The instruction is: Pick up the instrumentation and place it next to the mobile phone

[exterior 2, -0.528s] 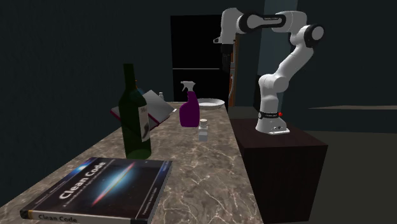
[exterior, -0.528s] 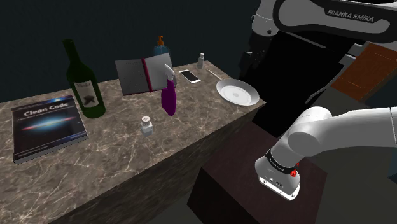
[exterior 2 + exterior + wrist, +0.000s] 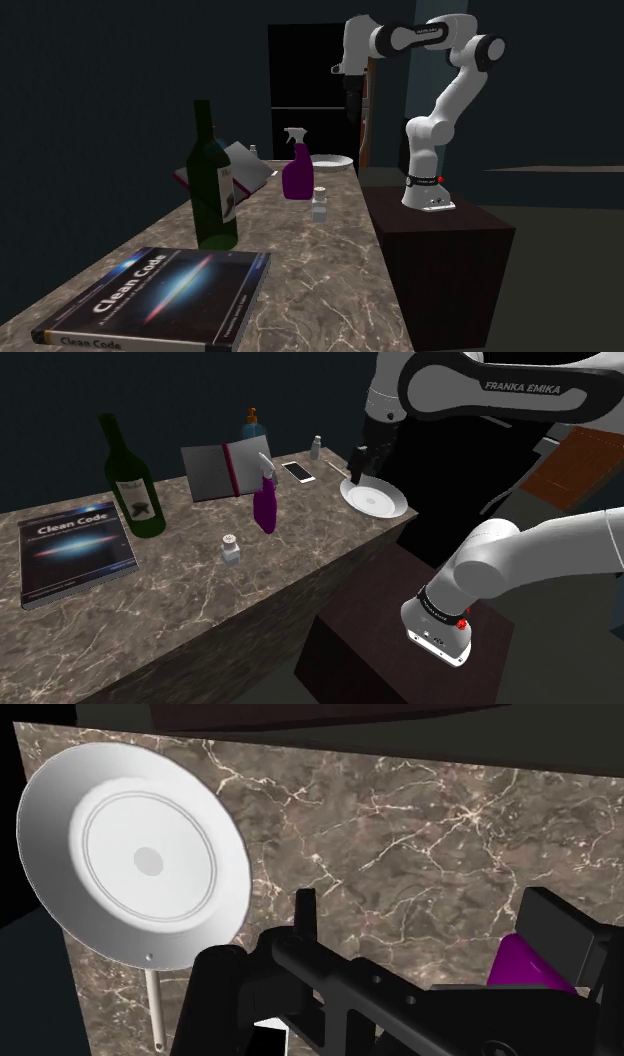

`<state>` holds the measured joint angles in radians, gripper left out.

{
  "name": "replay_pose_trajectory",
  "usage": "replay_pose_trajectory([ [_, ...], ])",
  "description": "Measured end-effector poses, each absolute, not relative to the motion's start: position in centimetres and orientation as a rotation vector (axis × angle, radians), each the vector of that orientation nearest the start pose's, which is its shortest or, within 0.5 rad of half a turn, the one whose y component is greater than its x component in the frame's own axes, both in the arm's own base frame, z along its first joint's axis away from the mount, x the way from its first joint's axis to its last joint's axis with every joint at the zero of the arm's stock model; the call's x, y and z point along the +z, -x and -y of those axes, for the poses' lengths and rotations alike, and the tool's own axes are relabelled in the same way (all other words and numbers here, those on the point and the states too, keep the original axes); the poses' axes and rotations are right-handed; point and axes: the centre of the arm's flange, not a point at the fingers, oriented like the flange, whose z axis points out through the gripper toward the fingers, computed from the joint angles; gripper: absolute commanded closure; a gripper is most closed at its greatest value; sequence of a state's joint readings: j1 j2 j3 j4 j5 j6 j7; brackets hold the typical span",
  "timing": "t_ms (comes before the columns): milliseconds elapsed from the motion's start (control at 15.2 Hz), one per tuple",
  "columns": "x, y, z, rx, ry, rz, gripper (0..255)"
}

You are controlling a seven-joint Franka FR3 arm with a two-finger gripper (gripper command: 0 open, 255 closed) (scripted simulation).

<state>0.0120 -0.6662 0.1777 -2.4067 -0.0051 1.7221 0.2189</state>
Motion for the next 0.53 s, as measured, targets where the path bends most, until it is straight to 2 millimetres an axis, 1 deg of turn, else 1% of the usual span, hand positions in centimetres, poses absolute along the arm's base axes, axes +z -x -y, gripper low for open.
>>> replay_pose_trajectory([
  [66, 53.3, -35.0, -8.4, 0.007, 3.257, -0.115, 0],
  [396, 51.4, -37.0, -14.4, 0.010, 3.256, -0.138, 0],
  [528, 50.1, -38.1, -16.7, 0.011, 3.256, -0.149, 0],
])
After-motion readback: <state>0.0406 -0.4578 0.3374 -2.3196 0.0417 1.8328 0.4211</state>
